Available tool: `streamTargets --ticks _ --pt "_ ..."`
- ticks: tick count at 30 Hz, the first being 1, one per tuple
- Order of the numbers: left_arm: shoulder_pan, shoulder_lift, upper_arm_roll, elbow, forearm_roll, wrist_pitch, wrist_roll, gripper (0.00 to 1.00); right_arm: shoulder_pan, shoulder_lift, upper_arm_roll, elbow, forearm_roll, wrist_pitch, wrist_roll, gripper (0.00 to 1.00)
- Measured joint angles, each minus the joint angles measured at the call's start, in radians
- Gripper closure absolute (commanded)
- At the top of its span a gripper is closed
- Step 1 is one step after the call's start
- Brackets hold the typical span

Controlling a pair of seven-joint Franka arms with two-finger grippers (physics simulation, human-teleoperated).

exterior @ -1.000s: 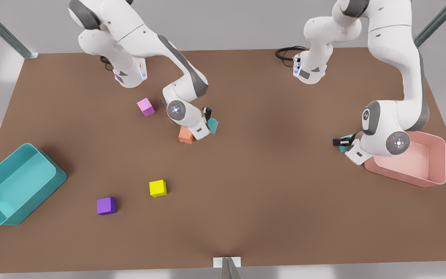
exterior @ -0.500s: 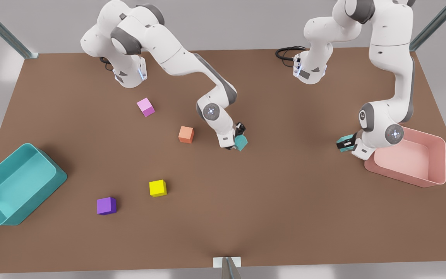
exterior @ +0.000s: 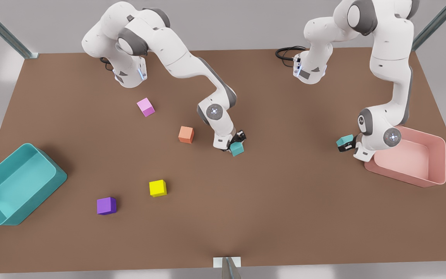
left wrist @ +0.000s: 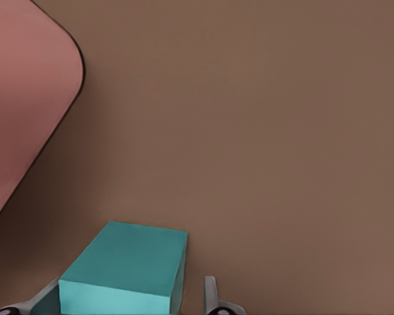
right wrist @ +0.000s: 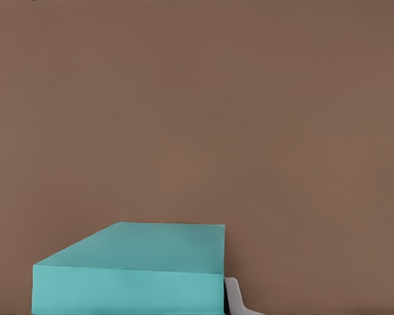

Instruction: Stack the two blue cubes on top of each other

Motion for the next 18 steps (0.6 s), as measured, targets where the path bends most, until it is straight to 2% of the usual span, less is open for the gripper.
streamTargets --ticks 1,2,3,4,9,14,18 --pt "0.001 0.009 0.0 0.0 0.0 0.011 -0.001 0.0 0.0 0.009 -0.001 0.006 0.002 0.0 0.017 0.0" --pt "0.001 0.014 0.0 0.0 0.001 0.021 -0.003 0.3 0.0 0.015 -0.001 0.011 0.009 -0.001 0.027 0.0" --pt "0.002 0.015 0.0 0.0 0.002 0.029 -0.005 0.48 0.0 0.021 -0.001 0.016 0.016 -0.001 0.035 0.0" --pt "0.002 0.016 0.0 0.0 0.004 0.035 -0.009 0.59 0.0 0.024 0.0 0.019 0.024 -0.002 0.04 0.0" --pt "-0.009 -0.06 -0.032 0.011 0.024 0.011 -0.042 0.59 -0.001 0.022 0.0 0.023 0.049 -0.003 0.052 0.0" --pt "-0.032 -0.071 -0.106 0.242 0.025 -0.172 -0.062 0.57 -0.017 -0.041 -0.008 0.013 0.056 -0.031 0.06 0.0" --pt "-0.085 -0.004 -0.142 0.45 0.02 -0.317 -0.068 0.57 -0.148 -0.211 -0.01 0.023 0.032 -0.179 0.059 0.0"
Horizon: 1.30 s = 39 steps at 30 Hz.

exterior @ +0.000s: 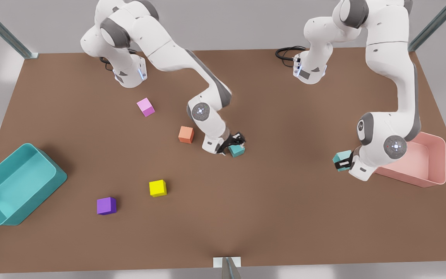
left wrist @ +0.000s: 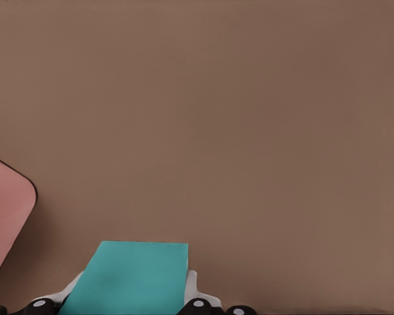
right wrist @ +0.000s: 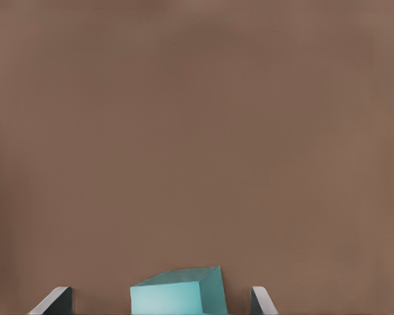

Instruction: Stack the two blue cubes on top of each other

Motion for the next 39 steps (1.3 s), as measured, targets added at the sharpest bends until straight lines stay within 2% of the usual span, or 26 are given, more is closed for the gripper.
streamTargets --ticks 3,5,7,10,13,15,16,19,26,36,37,38,39 --pt "-0.116 0.046 -0.002 0.075 -0.004 -0.063 -0.007 0.57 -0.281 -0.057 -0.001 0.101 -0.06 -0.239 -0.041 0.0" --pt "-0.255 0.063 -0.003 0.103 -0.006 -0.091 -0.024 0.56 -0.443 -0.064 -0.008 0.12 -0.19 -0.381 -0.075 0.0" --pt "-0.388 0.08 -0.025 0.117 -0.018 -0.116 -0.05 0.56 -0.537 -0.061 -0.021 0.124 -0.343 -0.485 -0.113 0.0" --pt "-0.437 0.184 -0.154 0.221 -0.046 -0.147 -0.108 0.56 -0.557 -0.167 -0.049 0.179 -0.509 -0.64 -0.166 0.0" --pt "-0.449 0.238 -0.236 0.259 -0.06 -0.166 -0.177 0.56 -0.513 -0.294 -0.04 0.212 -0.571 -0.803 -0.206 0.0" --pt "-0.468 0.269 -0.26 0.266 -0.066 -0.173 -0.222 0.56 -0.605 -0.374 0.102 0.205 -0.612 -0.903 -0.222 0.0" --pt "-0.472 0.285 -0.271 0.273 -0.067 -0.171 -0.244 0.56 -0.636 -0.414 0.147 0.177 -0.629 -0.941 -0.228 0.0" --pt "-0.475 0.323 -0.287 0.298 -0.07 -0.149 -0.301 0.56 -0.665 -0.49 0.191 0.08 -0.659 -1.013 -0.237 0.0" --pt "-0.465 0.337 -0.284 0.347 -0.058 -0.1 -0.403 0.56 -0.677 -0.473 0.193 0.063 -0.671 -1.078 -0.253 0.0" --pt "-0.461 0.356 -0.285 0.329 -0.053 -0.076 -0.494 0.54 -0.677 -0.455 0.192 0.069 -0.666 -1.101 -0.27 0.0" --pt "-0.461 0.358 -0.285 0.329 -0.053 -0.075 -0.501 0.5 -0.677 -0.455 0.192 0.069 -0.666 -1.102 -0.272 0.0" --pt "-0.461 0.362 -0.285 0.328 -0.054 -0.074 -0.507 0.34 -0.677 -0.454 0.192 0.069 -0.665 -1.103 -0.273 0.0" --pt "-0.461 0.364 -0.285 0.328 -0.057 -0.073 -0.512 0.0 -0.677 -0.453 0.192 0.069 -0.665 -1.104 -0.275 0.0"
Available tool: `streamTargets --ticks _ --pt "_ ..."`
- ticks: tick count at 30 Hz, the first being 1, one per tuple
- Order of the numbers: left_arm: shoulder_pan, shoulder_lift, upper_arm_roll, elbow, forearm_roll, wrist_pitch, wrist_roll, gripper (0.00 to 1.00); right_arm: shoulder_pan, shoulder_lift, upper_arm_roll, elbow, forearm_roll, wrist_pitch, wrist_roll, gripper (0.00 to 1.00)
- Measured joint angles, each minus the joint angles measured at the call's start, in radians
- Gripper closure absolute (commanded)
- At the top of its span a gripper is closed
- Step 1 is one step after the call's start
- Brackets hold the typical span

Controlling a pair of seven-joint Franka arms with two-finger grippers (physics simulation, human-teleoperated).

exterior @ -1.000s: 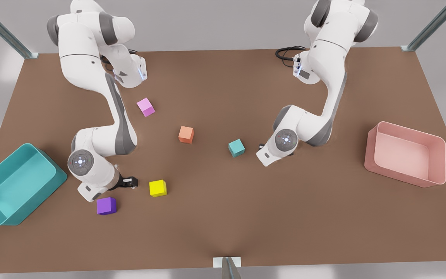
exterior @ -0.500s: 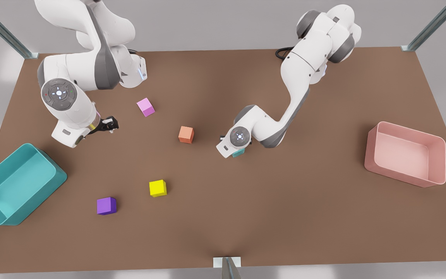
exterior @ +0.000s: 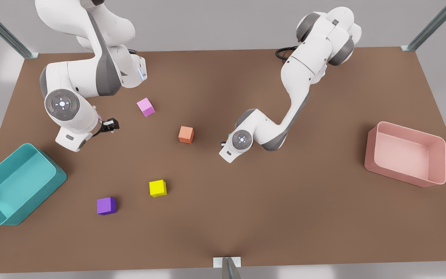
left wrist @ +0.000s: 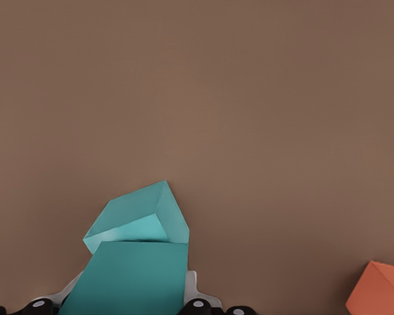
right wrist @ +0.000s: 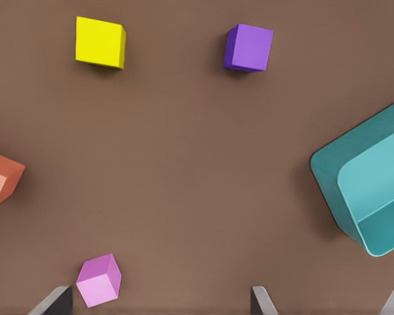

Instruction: Stack the two blue cubes on top of each other

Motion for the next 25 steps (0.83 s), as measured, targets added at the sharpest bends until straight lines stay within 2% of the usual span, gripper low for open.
streamTargets --ticks 7,15,17,19,21,22,25 --pt "0.0 0.0 0.0 0.005 -0.007 0.004 -0.026 0.0 0.001 0.008 0.0 0.011 -0.002 -0.002 -0.007 0.0" --pt "0.058 -0.042 -0.002 0.158 -0.006 -0.136 -0.046 0.0 0.0 0.014 -0.004 0.027 0.007 -0.003 -0.01 0.0" --pt "0.183 -0.081 -0.003 0.303 0.013 -0.252 -0.029 0.0 0.0 0.013 -0.004 0.026 0.009 -0.003 -0.01 0.0" --pt "0.345 -0.135 -0.002 0.353 0.038 -0.356 0.014 0.0 0.0 0.012 -0.003 0.026 0.01 -0.002 -0.01 0.0" --pt "0.435 -0.383 0.061 0.038 0.059 -0.366 0.084 0.0 0.0 0.012 -0.003 0.026 0.01 -0.002 -0.01 0.0" --pt "0.454 -0.489 0.084 -0.062 0.064 -0.367 0.121 0.0 0.0 0.011 -0.003 0.026 0.01 -0.002 -0.01 0.0" --pt "0.463 -0.593 0.106 -0.134 0.074 -0.391 0.219 0.0 0.0 0.008 -0.002 0.022 0.009 0.0 -0.009 0.0"
